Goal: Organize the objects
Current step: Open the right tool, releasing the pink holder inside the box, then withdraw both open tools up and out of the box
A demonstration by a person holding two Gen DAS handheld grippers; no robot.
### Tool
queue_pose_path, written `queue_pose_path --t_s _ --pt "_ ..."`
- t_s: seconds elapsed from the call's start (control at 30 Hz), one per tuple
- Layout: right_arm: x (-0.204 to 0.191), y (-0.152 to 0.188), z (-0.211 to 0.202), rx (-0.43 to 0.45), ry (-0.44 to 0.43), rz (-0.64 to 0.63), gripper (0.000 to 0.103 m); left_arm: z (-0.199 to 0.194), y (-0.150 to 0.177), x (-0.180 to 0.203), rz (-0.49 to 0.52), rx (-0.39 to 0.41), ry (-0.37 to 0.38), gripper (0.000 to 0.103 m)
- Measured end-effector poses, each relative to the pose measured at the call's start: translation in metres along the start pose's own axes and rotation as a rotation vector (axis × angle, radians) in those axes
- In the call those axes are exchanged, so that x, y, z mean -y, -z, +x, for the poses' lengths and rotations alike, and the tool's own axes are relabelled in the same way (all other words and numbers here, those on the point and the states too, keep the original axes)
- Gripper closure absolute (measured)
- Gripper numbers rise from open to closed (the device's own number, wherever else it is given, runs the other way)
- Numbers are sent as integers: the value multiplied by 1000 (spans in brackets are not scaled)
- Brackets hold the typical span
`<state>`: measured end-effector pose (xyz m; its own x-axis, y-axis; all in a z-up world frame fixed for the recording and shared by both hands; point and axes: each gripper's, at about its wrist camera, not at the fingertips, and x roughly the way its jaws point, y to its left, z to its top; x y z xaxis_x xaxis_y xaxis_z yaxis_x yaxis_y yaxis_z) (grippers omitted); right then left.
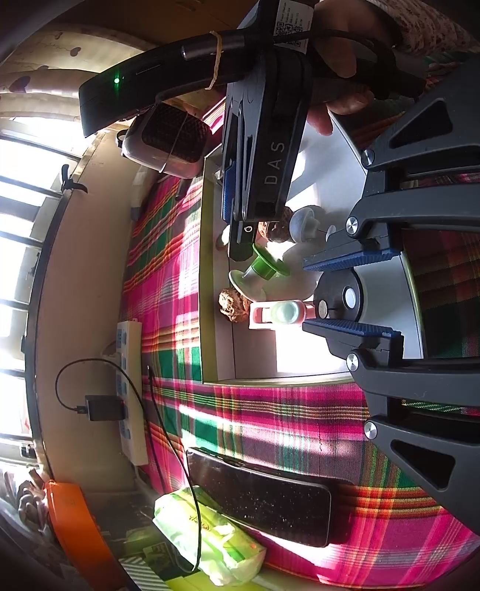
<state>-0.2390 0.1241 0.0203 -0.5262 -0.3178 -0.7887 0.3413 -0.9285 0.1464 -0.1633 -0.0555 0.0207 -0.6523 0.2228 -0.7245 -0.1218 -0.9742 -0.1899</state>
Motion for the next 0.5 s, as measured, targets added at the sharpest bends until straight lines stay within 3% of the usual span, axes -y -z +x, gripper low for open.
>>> queue_pose_path --t_s 0.5 --pt "-3 13 -25 44 21 17 57 -14 3 3 4 11 -19 72"
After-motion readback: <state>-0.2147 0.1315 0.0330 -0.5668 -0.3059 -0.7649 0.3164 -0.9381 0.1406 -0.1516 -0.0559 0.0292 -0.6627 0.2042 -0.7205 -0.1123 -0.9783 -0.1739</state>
